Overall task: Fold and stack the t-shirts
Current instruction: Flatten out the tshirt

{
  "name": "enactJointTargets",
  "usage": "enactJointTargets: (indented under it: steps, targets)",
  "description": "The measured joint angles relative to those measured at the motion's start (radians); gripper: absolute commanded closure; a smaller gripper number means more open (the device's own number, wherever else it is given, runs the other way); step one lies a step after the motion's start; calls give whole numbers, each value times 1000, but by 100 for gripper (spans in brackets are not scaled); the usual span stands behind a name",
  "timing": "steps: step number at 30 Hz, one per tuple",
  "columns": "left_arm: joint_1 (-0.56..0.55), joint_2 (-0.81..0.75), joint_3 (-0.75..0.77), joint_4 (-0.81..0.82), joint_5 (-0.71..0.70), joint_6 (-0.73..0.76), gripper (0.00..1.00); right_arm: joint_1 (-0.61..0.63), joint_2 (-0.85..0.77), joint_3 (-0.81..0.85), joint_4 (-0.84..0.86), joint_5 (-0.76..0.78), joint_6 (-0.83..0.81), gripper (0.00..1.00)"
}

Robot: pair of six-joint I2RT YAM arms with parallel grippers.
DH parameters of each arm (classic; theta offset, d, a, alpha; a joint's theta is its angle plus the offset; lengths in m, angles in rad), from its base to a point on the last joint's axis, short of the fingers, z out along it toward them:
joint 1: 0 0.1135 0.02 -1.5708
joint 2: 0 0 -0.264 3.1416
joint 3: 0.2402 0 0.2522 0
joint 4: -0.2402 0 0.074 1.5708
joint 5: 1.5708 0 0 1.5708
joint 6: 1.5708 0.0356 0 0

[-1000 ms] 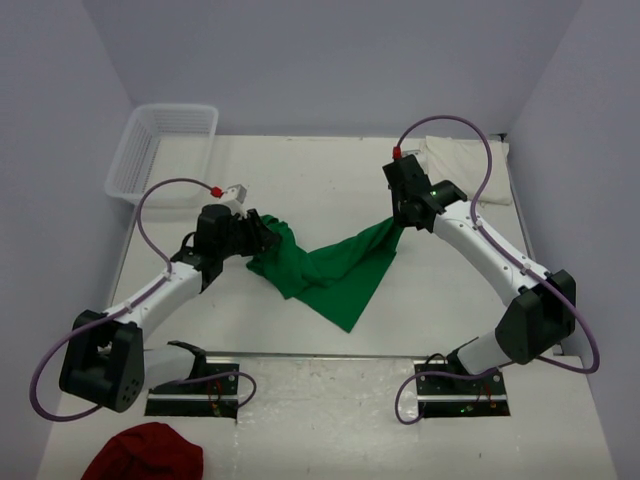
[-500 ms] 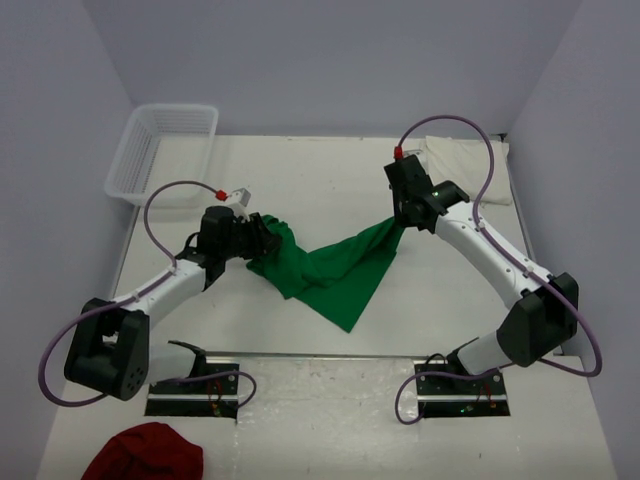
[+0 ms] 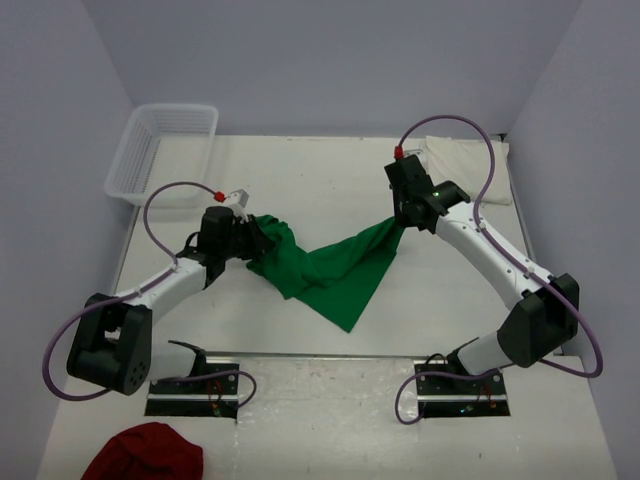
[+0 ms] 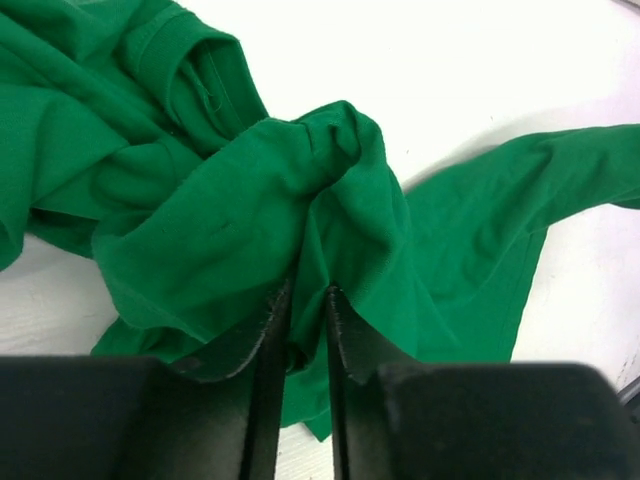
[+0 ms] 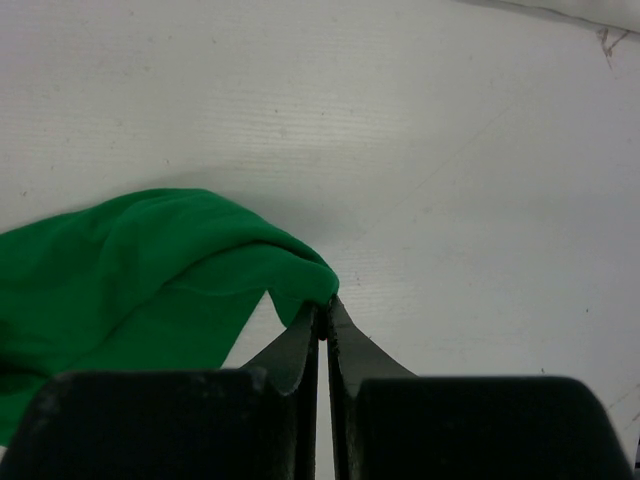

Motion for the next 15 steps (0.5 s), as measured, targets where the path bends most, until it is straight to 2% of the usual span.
enactJointTargets:
  steps: [3,4,5,15]
  targets:
    - [4,0,0,-1,-5,1,87,0,0,0,0,0,0,100]
    - [6,0,1,-2,-6,1,96,0,0,0,0,0,0,100]
    - [8,0,2,-3,-8,2,99,0,0,0,0,0,0,100]
    - [23,-45,56,-80,-62,27,100,0,-2,0,-1,3,4,100]
